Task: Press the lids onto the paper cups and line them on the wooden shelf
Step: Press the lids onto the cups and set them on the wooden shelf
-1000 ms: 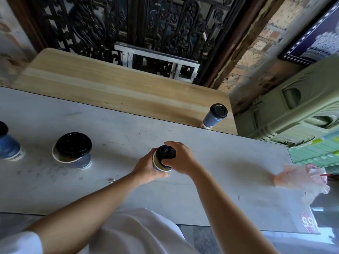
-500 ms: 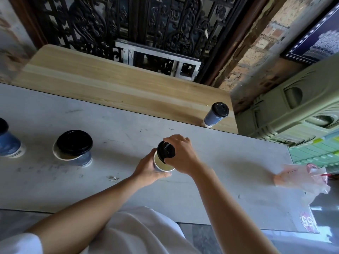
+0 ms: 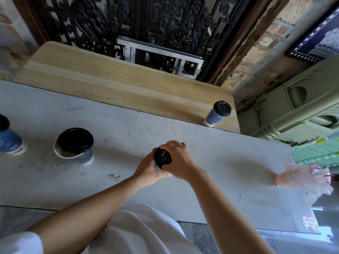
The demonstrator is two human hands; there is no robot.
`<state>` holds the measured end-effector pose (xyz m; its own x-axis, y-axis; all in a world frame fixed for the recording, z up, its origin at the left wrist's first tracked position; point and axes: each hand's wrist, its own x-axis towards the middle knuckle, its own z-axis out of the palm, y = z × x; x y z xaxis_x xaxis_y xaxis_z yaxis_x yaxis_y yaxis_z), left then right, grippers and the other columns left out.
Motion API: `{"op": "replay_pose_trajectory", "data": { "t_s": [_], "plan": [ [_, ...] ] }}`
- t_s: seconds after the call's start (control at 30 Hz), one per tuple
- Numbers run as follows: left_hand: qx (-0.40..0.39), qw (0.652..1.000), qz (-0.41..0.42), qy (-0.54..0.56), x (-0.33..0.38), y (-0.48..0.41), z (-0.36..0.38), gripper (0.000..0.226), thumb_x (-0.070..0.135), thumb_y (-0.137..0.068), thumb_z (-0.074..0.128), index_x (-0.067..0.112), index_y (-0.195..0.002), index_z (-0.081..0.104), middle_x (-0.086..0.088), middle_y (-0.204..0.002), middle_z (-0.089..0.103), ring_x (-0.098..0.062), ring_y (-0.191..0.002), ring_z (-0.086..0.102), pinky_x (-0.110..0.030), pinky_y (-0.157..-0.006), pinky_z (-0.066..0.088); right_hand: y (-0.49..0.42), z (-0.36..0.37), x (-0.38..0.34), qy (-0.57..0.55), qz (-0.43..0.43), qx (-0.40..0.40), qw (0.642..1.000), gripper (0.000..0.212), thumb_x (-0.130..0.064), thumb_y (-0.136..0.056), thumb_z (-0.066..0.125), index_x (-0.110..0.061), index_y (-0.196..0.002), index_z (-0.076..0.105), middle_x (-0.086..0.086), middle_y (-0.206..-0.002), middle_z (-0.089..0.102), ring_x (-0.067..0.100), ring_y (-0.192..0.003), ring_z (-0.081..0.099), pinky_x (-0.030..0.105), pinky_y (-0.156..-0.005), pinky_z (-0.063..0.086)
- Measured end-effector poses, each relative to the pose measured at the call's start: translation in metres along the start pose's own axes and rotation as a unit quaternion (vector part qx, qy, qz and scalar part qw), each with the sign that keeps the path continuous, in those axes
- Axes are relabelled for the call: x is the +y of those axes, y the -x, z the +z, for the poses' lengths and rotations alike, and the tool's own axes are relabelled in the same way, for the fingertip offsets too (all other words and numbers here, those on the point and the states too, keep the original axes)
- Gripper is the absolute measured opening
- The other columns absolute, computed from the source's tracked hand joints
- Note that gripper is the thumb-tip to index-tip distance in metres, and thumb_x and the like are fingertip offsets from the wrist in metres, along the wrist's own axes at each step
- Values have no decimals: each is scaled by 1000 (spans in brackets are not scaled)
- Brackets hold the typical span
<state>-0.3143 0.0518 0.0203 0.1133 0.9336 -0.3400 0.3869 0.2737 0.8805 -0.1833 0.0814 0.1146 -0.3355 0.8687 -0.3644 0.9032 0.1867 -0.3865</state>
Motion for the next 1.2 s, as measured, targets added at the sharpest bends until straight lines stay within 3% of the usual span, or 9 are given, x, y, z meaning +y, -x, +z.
{"op": "replay_pose_trajectory", "data": {
  "t_s": [0.3, 0.4, 0.53, 0.63, 0.7, 0.83, 1.0, 1.1, 1.2],
  "plan": [
    [-9, 999, -10, 33, -4, -4, 1, 81, 22, -62, 93, 36, -129, 49, 23, -109, 65, 5, -100, 62, -8, -72, 47, 3, 5, 7, 11, -3, 10, 1000, 62, -23, -86, 65, -38, -143, 48, -12, -148, 41, 20, -134, 31, 36, -94, 50],
    [-49, 995, -41, 82, -3, -10, -8, 83, 22, -57, 87, 38, -128, 49, 18, -117, 66, -5, -113, 63, -23, -90, 54, 3, 4, 13, -12, -2, 2, 1000, 66, -25, -87, 67, -39, -148, 43, -15, -154, 36, 18, -139, 26, 38, -99, 47],
    [-106, 963, -106, 225, 3, -13, -27, 65, 5, -64, 57, 32, -122, 62, -5, -121, 67, -22, -111, 63, -35, -84, 58, 3, 11, 21, -78, -7, 28, 997, 68, -20, -85, 71, -33, -147, 47, -12, -157, 37, 18, -141, 26, 31, -106, 38],
    [-88, 931, -149, 323, 14, -9, -30, 40, 13, -86, 52, 27, -120, 69, -1, -119, 70, -17, -110, 63, -39, -83, 56, 5, 23, 24, -161, -8, 52, 986, 70, -10, -81, 73, -27, -145, 51, -9, -157, 38, 16, -143, 30, 15, -105, 25],
    [-38, 919, -188, 346, 19, -8, -27, 28, 26, -96, 53, 25, -117, 72, 1, -124, 70, -15, -117, 63, -39, -81, 54, 7, 30, 27, -229, 13, 61, 971, 78, -11, -76, 79, -26, -146, 49, -7, -156, 41, 12, -142, 36, 14, -106, 27],
    [4, 934, -191, 302, 15, -8, -18, 29, 40, -102, 52, 23, -119, 68, -1, -126, 68, -17, -117, 63, -34, -76, 56, 9, 44, 36, -369, 84, 60, 923, 82, -19, -75, 84, -29, -147, 46, -7, -142, 54, 10, -129, 51, 30, -110, 40],
    [31, 949, -157, 271, 17, -7, -13, 31, 40, -104, 48, 17, -115, 67, 2, -109, 66, -8, -97, 62, -31, -76, 56, 15, 50, 33, -684, 202, 92, 695, 29, -20, -106, 49, -4, -124, 64, 7, -117, 68, 16, -108, 60, 34, -104, 44],
    [53, 958, -131, 250, 16, -6, -7, 33, 38, -106, 46, 13, -112, 66, 2, -99, 65, -9, -91, 61, -34, -81, 56, 19, 53, 29, -685, 226, 86, 687, 28, -22, -107, 45, -16, -99, 71, 1, -99, 71, 14, -96, 62, 34, -97, 48],
    [60, 967, -101, 225, 15, -5, -6, 33, 36, -107, 44, 11, -111, 64, 0, -100, 63, -12, -90, 61, -32, -77, 56, 16, 55, 30, -667, 238, 95, 700, 29, -24, -107, 45, -15, -101, 71, 2, -101, 71, 16, -100, 63, 36, -92, 51]
  ]
}}
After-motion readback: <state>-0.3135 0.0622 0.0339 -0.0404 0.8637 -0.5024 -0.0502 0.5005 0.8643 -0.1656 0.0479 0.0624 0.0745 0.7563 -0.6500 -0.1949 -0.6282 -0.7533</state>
